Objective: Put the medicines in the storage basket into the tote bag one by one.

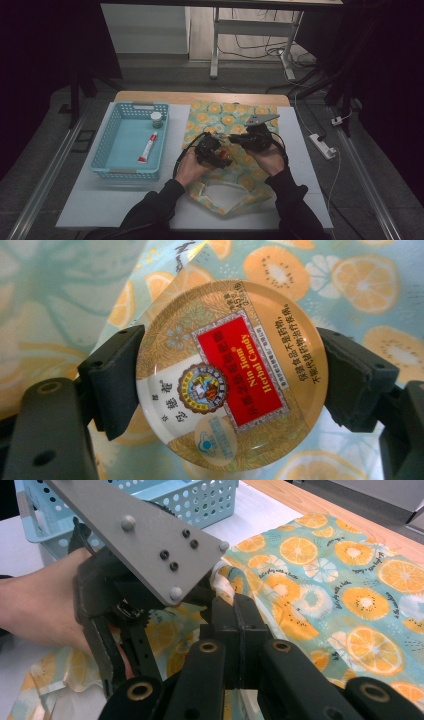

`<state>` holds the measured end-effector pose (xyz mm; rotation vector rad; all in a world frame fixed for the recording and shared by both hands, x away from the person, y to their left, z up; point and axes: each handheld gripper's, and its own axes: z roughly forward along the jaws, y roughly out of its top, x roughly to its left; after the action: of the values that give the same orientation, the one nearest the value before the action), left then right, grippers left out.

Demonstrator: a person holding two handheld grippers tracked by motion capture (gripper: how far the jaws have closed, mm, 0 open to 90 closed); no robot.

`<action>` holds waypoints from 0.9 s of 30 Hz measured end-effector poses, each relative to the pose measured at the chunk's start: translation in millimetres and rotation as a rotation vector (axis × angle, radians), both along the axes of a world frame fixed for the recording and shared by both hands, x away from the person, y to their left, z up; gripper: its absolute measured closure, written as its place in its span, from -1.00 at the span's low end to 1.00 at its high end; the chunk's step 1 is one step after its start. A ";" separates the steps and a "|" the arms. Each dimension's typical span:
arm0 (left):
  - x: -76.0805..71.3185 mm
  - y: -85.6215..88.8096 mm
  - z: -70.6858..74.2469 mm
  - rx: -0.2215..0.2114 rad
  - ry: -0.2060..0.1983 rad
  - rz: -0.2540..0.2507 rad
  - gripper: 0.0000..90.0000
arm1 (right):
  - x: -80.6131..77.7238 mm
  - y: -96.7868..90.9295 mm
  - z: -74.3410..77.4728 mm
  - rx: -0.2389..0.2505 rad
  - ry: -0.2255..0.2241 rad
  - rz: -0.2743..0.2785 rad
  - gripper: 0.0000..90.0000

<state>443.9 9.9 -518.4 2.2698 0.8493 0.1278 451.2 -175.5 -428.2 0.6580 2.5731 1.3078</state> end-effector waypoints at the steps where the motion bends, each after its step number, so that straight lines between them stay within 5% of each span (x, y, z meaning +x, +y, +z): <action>1: -0.2 -0.8 -0.7 0.001 -0.002 0.004 -0.55 | 0.1 0.0 -0.3 0.000 0.002 -0.001 1.00; 7: 0.4 -2.3 -2.4 0.001 0.005 -0.001 -0.57 | 1.3 -1.1 -1.2 -0.002 0.004 -0.002 1.00; 27: -22.0 10.3 29.5 -0.062 0.003 -0.019 -0.89 | 0.3 -2.1 0.7 0.003 -0.003 0.000 1.00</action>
<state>421.9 20.3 -488.9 2.2199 0.8217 0.0875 451.5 -177.7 -427.5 0.6566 2.5691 1.3119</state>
